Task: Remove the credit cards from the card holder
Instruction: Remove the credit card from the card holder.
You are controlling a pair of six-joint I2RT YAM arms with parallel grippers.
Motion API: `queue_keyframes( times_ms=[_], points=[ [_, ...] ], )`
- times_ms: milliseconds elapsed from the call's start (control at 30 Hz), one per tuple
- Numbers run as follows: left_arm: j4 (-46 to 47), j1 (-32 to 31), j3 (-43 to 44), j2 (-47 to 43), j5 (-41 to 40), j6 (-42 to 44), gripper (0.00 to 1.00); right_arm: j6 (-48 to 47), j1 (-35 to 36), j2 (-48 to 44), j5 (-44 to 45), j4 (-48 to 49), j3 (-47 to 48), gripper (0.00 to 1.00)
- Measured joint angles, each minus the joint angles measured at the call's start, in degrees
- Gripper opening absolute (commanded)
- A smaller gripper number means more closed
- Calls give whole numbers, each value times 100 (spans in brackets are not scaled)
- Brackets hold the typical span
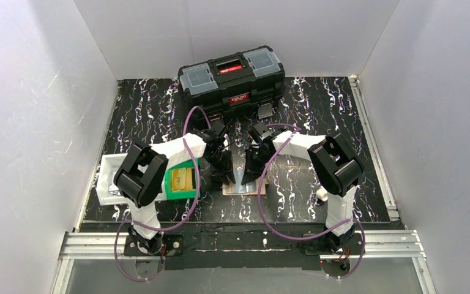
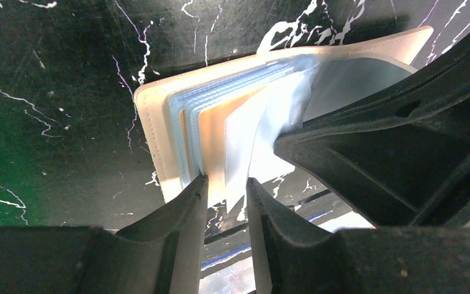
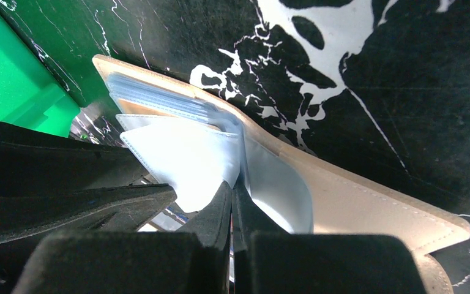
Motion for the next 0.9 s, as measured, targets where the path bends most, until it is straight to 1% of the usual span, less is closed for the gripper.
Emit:
queue_keyframes(
  times_ms=[133, 300, 400, 900],
  points=[
    [0, -13, 2, 9, 2, 0, 29, -15, -7, 0, -4, -11, 0, 1],
    [2, -57, 24, 7, -15, -4, 39, -20, -13, 0, -2, -28, 0, 1],
    [17, -103, 33, -33, -48, -22, 42, -20, -13, 0, -4, -28, 0, 1],
    [-28, -197, 35, -192, -192, -20, 43, -20, -11, 0, 4, -31, 0, 1]
  ],
)
